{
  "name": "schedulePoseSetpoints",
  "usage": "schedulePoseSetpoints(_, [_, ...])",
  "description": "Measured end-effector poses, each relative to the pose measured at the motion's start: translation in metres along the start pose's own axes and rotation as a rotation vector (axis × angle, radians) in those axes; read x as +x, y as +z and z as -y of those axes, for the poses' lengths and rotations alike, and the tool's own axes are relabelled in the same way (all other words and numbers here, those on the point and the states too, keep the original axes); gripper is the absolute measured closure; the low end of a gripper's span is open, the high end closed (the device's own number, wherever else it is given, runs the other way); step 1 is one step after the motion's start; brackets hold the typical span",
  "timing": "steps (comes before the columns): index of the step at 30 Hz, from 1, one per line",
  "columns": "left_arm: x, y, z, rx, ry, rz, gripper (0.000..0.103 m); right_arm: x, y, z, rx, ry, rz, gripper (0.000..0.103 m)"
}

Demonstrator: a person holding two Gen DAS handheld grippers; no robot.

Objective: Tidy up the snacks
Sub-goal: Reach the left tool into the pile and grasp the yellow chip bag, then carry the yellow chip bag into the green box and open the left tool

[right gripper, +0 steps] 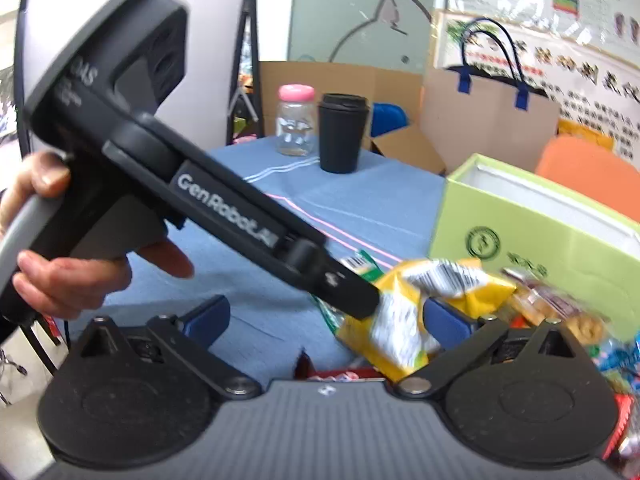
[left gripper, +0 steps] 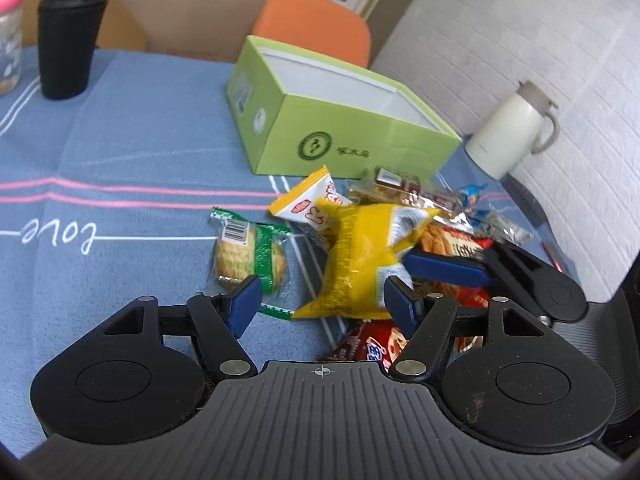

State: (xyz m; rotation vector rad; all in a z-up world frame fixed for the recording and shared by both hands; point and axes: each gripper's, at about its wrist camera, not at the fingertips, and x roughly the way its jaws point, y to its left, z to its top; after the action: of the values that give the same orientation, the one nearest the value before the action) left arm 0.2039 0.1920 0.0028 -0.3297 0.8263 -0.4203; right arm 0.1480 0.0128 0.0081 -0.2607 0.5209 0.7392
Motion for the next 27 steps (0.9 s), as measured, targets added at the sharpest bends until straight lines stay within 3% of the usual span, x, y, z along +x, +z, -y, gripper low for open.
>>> schedulePoseSetpoints(8, [-0.005,0.004,0.0,-0.017,-0.038,0.067,0.051,0.013,0.0,0.015,0.097,-0.026,-0.049,0.001])
schedulePoseSetpoints(13, [0.013,0.012,0.012,0.041,-0.071,0.018,0.051,0.033,0.0,0.019,0.105,-0.02,-0.087,0.001])
schedulePoseSetpoints(15, [0.023,0.012,0.014,0.05,-0.084,-0.01,0.06,0.038,-0.001,0.019,0.102,-0.009,-0.089,0.003])
schedulePoseSetpoints(16, [0.028,0.011,0.015,0.05,-0.085,-0.027,0.066,0.039,-0.002,0.02,0.107,0.0,-0.088,0.006])
schedulePoseSetpoints(17, [0.032,0.01,0.015,0.045,-0.077,-0.04,0.074,0.039,-0.001,0.02,0.101,-0.014,-0.087,0.021])
schedulePoseSetpoints(19, [0.026,0.009,0.017,0.032,-0.052,-0.022,0.078,0.03,0.002,0.026,0.102,-0.013,-0.07,0.036])
schedulePoseSetpoints(23, [0.004,0.024,0.028,0.035,-0.09,0.044,0.079,0.01,0.023,0.031,0.063,-0.015,-0.001,0.035])
schedulePoseSetpoints(27, [0.001,0.063,0.043,0.077,-0.091,0.105,0.079,0.011,0.056,0.054,0.038,-0.043,0.051,0.033])
